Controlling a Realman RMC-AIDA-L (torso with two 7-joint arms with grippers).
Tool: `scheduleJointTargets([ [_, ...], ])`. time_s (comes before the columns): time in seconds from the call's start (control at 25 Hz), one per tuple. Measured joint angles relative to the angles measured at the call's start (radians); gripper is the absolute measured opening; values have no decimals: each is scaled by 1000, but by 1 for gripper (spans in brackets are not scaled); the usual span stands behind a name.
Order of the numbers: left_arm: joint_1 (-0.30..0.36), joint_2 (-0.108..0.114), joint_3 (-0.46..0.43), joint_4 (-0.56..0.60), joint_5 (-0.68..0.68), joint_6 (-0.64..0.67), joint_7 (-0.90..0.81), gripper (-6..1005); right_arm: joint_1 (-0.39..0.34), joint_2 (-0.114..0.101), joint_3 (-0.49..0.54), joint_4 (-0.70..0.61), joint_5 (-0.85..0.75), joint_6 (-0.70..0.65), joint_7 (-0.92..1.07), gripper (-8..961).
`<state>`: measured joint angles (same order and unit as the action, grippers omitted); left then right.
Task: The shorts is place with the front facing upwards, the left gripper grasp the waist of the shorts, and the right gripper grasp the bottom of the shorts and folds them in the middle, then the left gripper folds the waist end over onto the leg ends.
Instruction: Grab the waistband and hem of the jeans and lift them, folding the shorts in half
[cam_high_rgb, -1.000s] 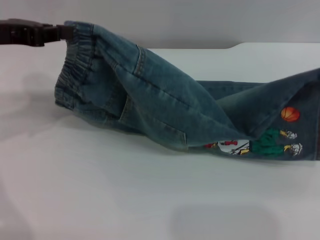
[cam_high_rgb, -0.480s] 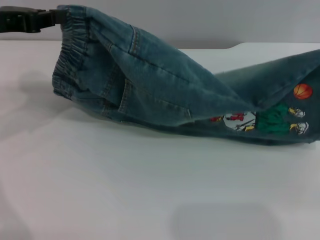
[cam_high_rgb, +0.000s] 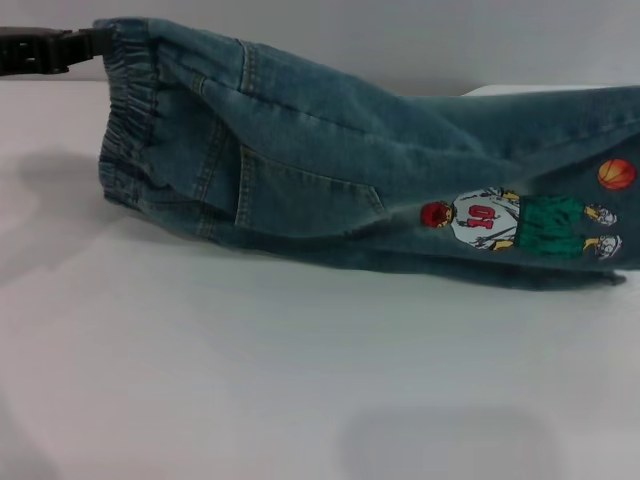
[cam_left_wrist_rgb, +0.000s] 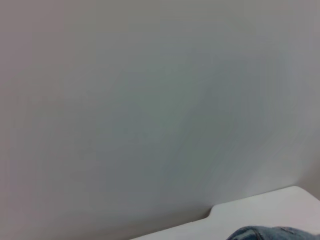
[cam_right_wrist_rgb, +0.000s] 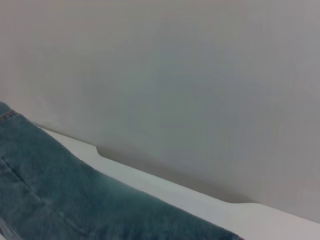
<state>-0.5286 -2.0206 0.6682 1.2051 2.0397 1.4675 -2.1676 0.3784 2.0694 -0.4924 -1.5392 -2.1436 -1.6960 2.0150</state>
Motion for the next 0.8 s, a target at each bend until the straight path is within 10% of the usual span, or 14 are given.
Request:
scheduleJointTargets([
  [0.8, 8, -13, 2, -4, 58, -59, 0, 100, -8, -2, -13, 112, -5, 93, -48, 18],
])
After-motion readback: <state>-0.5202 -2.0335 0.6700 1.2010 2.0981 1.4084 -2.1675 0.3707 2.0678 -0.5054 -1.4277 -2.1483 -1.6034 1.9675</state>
